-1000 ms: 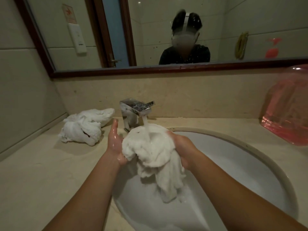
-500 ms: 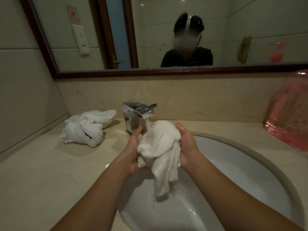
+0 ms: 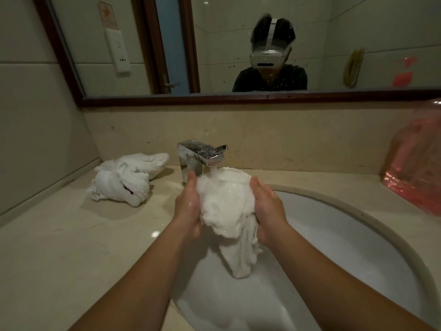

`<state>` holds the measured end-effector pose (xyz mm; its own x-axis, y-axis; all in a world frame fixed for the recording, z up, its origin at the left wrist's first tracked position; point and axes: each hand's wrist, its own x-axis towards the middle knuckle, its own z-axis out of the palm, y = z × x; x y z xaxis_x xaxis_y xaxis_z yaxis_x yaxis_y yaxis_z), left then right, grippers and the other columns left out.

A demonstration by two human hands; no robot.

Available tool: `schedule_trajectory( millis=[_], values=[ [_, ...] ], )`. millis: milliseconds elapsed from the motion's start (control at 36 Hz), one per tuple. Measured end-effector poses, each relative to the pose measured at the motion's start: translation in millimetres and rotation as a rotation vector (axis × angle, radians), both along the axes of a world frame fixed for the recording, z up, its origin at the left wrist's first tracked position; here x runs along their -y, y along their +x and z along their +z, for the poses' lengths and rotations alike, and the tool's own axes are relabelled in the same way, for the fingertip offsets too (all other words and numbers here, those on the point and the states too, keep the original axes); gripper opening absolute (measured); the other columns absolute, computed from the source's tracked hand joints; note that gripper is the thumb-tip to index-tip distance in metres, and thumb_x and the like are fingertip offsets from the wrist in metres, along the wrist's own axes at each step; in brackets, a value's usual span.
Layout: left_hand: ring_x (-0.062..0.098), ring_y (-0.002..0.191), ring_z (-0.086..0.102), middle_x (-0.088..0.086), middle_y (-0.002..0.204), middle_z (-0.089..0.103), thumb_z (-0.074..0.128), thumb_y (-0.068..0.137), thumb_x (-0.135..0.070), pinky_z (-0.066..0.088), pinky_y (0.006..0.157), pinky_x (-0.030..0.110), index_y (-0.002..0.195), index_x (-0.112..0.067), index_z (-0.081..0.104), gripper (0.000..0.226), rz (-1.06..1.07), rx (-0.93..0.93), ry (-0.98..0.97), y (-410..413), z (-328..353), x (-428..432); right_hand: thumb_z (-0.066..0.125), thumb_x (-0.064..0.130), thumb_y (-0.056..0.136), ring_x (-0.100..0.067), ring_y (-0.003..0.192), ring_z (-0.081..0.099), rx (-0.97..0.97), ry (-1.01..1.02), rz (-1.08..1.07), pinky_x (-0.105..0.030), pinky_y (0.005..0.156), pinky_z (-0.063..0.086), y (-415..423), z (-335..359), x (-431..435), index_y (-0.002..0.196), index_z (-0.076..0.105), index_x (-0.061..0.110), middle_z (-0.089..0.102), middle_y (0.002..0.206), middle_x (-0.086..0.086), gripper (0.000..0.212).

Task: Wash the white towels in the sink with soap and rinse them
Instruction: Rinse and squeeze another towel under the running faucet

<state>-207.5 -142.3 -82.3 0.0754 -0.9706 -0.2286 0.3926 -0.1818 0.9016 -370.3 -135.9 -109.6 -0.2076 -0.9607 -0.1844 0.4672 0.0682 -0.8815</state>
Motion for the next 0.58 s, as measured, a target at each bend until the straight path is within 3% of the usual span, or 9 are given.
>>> schedule_trajectory(
  millis=[167,278,389,472,583],
  values=[
    [0.04,0.11,0.075,0.02,0.121,0.076,0.055,0.095,-0.076,0.055,0.106,0.055,0.132,-0.01,0.07,0.077,-0.012,-0.037,-0.013,-1.7,3.3,-3.6,0.064,0.055,0.1,-0.028,0.12,0.07,-0.025,0.006,-0.014,-0.052,0.11,0.054,13.8,5.8,-3.0,0.139,0.067,0.028,0.074,0.13,-0.002,0.047],
    [0.038,0.108,0.076,0.017,0.119,0.078,0.062,0.077,-0.081,0.055,0.107,0.055,0.13,-0.011,0.072,0.089,0.0,-0.029,-0.018,-0.9,3.4,-5.3,0.061,0.061,0.095,-0.025,0.123,0.068,-0.087,0.001,0.002,-0.051,0.111,0.052,19.5,6.1,-6.6,0.141,0.064,0.032,0.072,0.134,0.003,0.054],
    [0.037,0.105,0.077,0.018,0.114,0.079,0.055,0.095,-0.073,0.056,0.105,0.055,0.125,-0.007,0.073,0.075,0.019,0.012,-0.005,-2.0,4.6,-6.2,0.06,0.064,0.088,-0.023,0.125,0.067,-0.134,0.004,0.0,-0.05,0.112,0.052,20.2,10.0,-10.8,0.142,0.064,0.034,0.07,0.136,0.005,0.062],
    [0.036,0.101,0.078,0.017,0.11,0.08,0.054,0.097,-0.072,0.058,0.103,0.055,0.122,-0.007,0.074,0.072,0.034,0.022,0.013,-3.1,5.1,-5.7,0.058,0.069,0.082,-0.023,0.125,0.067,-0.15,0.011,0.003,-0.05,0.112,0.052,19.5,13.3,-13.2,0.14,0.064,0.037,0.07,0.136,0.007,0.067],
    [0.034,0.099,0.079,0.015,0.108,0.081,0.056,0.096,-0.072,0.06,0.1,0.052,0.122,-0.008,0.074,0.072,0.047,0.028,0.027,-2.7,6.1,-7.1,0.059,0.065,0.088,-0.023,0.123,0.068,-0.155,0.02,0.005,-0.05,0.111,0.053,21.9,12.9,-14.4,0.139,0.065,0.037,0.071,0.135,0.007,0.059]
  ],
)
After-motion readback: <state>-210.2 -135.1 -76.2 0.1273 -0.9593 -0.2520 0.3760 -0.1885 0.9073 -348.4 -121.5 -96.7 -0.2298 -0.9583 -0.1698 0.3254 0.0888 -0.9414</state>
